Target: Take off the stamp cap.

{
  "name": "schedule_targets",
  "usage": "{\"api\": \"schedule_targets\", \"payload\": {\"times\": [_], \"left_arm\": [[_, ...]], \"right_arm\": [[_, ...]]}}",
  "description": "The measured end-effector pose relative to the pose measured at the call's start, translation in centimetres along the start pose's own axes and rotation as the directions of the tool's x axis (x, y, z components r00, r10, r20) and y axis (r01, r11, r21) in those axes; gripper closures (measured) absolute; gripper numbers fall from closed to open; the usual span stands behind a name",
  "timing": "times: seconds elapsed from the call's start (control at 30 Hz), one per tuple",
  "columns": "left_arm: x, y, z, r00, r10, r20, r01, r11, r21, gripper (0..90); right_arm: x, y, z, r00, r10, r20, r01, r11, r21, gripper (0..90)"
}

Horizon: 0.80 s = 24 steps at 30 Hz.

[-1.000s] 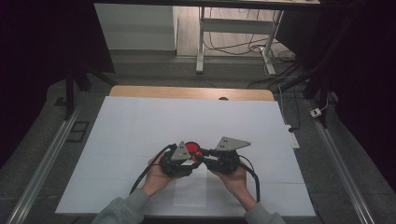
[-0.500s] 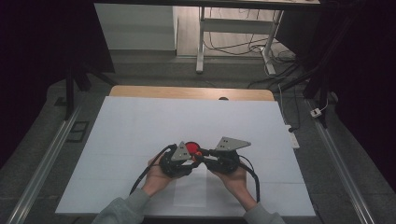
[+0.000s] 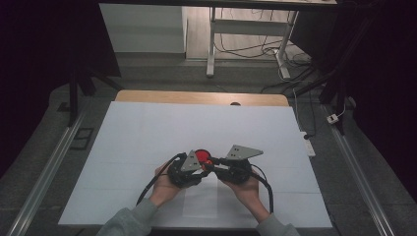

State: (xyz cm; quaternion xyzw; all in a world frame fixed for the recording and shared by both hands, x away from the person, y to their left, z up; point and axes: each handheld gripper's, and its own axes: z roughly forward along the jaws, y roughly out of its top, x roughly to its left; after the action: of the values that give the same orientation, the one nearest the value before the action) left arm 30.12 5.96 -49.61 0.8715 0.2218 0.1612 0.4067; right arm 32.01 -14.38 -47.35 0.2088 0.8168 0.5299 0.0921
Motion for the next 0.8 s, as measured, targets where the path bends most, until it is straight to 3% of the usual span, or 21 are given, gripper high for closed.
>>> {"api": "schedule_targets", "payload": {"times": [0.47,0.77,0.8], "left_arm": [[0.02,-0.12,0.04,1.0,-0.001,0.002,0.001,1.0,0.004,65.5],[0.04,-0.15,0.09,0.9999,-0.004,0.01,0.004,1.0,0.007,65.7],[-0.01,-0.12,0.17,1.0,0.009,0.0,-0.009,0.9993,0.035,65.7]], "right_arm": [[0.38,0.02,0.09,0.9996,-0.014,0.023,0.014,1.0,0.007,72.4],[0.29,-0.01,0.11,0.9998,0.008,0.018,-0.008,1.0,0.009,72.5],[0.26,-0.03,0.13,0.9996,0.022,0.016,-0.022,1.0,0.002,72.6]]}}
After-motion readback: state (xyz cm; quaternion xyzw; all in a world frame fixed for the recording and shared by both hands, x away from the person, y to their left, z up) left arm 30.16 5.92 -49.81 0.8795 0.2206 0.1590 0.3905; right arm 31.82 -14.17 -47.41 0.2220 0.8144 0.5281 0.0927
